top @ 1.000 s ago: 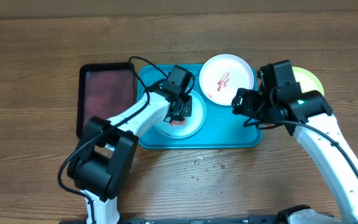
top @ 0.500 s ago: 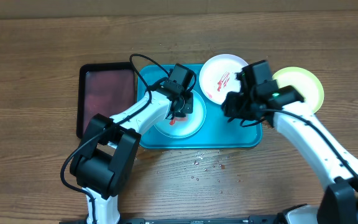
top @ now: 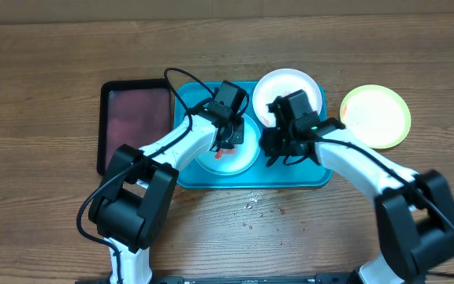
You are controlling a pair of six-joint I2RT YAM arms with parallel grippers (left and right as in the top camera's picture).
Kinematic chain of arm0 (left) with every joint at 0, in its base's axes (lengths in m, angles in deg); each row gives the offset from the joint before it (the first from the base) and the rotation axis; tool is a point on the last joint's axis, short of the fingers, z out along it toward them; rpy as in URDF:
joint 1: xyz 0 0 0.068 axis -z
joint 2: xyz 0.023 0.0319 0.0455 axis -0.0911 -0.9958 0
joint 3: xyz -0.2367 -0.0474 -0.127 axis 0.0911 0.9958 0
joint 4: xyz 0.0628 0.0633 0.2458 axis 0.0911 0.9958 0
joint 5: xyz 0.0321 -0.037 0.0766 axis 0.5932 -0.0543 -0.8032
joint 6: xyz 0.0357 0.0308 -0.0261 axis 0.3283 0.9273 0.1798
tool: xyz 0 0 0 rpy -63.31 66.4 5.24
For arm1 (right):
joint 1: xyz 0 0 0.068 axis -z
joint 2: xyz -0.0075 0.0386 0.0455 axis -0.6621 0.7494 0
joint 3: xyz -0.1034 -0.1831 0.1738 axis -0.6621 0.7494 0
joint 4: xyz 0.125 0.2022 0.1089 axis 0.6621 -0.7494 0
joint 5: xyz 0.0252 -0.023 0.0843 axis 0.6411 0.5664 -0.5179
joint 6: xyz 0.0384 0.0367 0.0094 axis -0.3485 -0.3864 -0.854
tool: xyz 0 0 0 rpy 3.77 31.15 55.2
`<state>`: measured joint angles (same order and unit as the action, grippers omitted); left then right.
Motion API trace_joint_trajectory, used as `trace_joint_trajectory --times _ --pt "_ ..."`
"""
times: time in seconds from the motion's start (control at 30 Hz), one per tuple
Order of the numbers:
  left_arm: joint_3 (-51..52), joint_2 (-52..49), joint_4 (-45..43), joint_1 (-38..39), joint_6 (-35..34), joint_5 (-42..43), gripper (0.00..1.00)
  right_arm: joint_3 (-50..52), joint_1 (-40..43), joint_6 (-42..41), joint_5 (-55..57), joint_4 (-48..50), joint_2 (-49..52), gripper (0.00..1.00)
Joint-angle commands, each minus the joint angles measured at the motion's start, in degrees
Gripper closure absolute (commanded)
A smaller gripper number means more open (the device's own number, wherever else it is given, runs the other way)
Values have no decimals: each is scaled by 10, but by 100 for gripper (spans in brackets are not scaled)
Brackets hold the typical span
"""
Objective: Clean dirty plates on tray and stack at the side
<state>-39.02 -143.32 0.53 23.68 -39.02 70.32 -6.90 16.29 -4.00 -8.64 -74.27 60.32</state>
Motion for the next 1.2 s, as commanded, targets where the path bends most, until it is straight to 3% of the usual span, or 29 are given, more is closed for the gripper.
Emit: trace_joint_trajectory --times 0.0,0.3,0.53,0.73,1.17 --pt "7 -30 17 0 9 -13 96 4 -10 10 -1 14 14 64" --pt "7 -30 24 0 6 -13 96 4 -35 9 54 56 35 71" --pt "7 -30 30 0 6 -13 96 4 -45 8 71 81 68 96" --pt "7 -30 29 0 5 -13 96 3 -45 -7 71 107 74 96" --pt "-2 -26 26 -2 -28 -42 96 -21 -50 -164 58 158 74 96"
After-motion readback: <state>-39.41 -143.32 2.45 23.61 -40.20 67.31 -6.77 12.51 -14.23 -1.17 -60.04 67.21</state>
